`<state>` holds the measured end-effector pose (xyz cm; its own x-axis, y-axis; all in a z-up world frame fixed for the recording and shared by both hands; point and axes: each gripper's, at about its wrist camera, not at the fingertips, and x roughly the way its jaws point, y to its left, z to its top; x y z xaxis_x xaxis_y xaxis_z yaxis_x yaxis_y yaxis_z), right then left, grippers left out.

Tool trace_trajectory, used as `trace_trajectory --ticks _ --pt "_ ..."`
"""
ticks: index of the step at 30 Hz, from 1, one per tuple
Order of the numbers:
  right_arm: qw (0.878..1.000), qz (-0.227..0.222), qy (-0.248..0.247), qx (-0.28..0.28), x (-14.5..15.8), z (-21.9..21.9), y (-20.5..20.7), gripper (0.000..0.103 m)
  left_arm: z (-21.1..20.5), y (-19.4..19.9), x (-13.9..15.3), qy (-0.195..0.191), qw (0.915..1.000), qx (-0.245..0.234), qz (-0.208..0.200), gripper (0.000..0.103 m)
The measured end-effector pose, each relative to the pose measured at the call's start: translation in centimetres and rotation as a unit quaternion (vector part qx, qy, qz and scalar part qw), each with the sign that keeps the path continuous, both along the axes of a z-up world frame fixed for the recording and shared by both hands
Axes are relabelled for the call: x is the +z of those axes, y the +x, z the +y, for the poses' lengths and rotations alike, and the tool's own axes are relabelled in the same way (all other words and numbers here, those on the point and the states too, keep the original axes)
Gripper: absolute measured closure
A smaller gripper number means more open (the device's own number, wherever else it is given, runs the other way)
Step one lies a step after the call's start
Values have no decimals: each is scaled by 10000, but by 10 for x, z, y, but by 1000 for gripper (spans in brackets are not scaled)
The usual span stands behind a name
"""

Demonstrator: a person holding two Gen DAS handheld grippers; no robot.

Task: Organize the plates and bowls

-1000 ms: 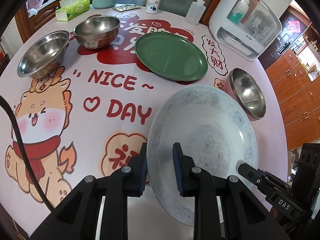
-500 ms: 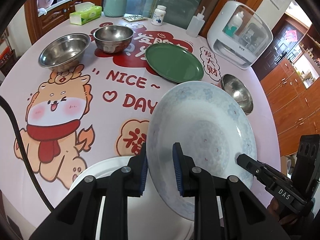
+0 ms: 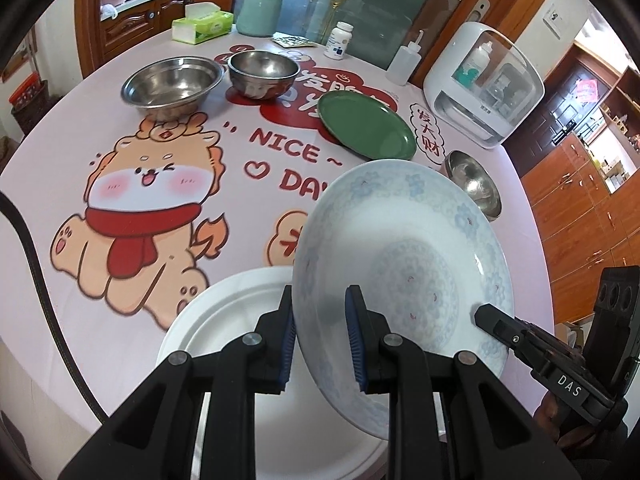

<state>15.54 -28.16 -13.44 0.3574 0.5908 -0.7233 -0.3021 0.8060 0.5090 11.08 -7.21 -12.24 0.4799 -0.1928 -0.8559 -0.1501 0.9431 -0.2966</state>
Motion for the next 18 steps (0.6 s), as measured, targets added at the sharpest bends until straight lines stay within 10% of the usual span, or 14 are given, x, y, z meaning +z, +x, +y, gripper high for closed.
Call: trace_trajectory --ticks 18 --pt "9983 407 -269 318 -19 27 -36 86 23 -48 -21 11 9990 168 411 81"
